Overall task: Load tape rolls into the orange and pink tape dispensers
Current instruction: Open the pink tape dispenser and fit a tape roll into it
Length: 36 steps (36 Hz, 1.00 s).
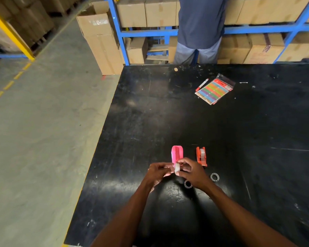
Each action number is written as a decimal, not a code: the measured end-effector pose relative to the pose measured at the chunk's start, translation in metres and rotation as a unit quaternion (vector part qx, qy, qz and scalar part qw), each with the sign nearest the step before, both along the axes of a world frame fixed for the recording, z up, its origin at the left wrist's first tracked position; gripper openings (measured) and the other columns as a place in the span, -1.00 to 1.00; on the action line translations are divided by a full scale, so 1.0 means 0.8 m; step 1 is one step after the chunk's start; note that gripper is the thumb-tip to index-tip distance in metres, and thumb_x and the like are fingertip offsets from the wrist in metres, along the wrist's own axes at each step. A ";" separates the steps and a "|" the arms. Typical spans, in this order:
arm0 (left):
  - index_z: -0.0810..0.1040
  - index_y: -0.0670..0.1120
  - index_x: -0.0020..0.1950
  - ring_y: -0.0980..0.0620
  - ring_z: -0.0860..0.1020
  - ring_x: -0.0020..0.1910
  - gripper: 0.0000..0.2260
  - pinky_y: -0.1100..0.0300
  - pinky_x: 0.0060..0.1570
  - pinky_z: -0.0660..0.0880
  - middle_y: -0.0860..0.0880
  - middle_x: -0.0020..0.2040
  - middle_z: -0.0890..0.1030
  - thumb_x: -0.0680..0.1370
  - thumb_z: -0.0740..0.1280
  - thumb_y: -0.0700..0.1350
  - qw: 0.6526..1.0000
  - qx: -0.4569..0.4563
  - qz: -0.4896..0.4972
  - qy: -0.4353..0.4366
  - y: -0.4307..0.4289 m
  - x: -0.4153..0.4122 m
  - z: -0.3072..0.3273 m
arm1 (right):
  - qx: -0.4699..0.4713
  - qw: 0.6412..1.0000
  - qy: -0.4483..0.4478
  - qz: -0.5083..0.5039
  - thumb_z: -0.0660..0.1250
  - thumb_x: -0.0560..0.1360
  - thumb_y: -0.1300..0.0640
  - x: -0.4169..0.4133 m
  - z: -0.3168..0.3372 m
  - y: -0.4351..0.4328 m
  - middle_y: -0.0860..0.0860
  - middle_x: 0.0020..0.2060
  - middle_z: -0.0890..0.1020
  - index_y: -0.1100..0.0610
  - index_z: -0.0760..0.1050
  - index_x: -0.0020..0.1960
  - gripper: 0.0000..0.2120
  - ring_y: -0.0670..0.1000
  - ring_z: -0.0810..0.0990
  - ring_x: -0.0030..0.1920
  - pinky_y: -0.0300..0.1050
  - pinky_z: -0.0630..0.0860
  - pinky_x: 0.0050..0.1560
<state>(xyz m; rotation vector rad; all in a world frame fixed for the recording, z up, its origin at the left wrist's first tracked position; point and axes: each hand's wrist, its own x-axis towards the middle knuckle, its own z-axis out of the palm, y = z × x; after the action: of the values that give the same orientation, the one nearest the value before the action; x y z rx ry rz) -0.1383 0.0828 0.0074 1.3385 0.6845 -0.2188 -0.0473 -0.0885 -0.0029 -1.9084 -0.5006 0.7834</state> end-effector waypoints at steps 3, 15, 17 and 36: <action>0.71 -0.18 0.13 -0.03 0.70 0.03 -0.81 0.10 0.18 0.62 -0.19 0.08 0.74 0.53 0.46 -0.20 1.000 -0.003 0.004 -0.005 0.001 0.001 0.002 | 0.006 1.000 0.000 -0.004 0.55 0.36 0.14 0.001 0.002 -0.001 -0.12 0.09 0.67 -0.10 0.55 0.09 -0.64 -0.15 0.67 0.11 -0.02 0.59 0.22; 0.64 -0.31 0.19 0.14 0.62 -0.23 -0.79 0.42 -0.16 0.58 -0.18 -0.07 0.67 0.57 0.38 -0.28 0.996 0.087 0.001 -0.004 -0.018 0.015 0.002 | 0.020 1.000 -0.001 -0.020 0.55 0.36 0.16 0.010 0.003 -0.005 -0.08 0.05 0.69 -0.07 0.55 0.06 -0.66 -0.09 0.69 0.09 0.01 0.59 0.21; 0.64 -0.31 0.18 0.12 0.63 -0.23 -0.79 0.40 -0.15 0.59 -0.20 -0.06 0.68 0.56 0.39 -0.29 0.996 0.084 0.005 -0.004 -0.017 0.017 0.002 | 0.016 1.000 -0.003 -0.021 0.55 0.36 0.16 0.010 0.003 -0.006 -0.08 0.05 0.68 -0.08 0.55 0.06 -0.66 -0.10 0.69 0.09 -0.01 0.59 0.21; 0.73 -0.24 0.04 -0.04 0.71 -0.14 -0.82 0.15 -0.01 0.67 -0.27 -0.02 0.74 0.45 0.52 -0.25 0.996 0.056 0.051 0.038 -0.011 0.039 -0.006 | -0.024 0.999 -0.041 0.027 0.54 0.38 0.19 0.036 0.005 0.005 -0.06 0.04 0.70 0.02 0.56 0.10 -0.67 -0.16 0.69 0.06 -0.09 0.60 0.16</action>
<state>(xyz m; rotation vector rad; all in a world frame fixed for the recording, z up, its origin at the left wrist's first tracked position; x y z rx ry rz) -0.1074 0.0743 0.0023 1.4040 0.8375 -0.1508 -0.0187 -0.0844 0.0011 -1.9839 -0.5912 0.7601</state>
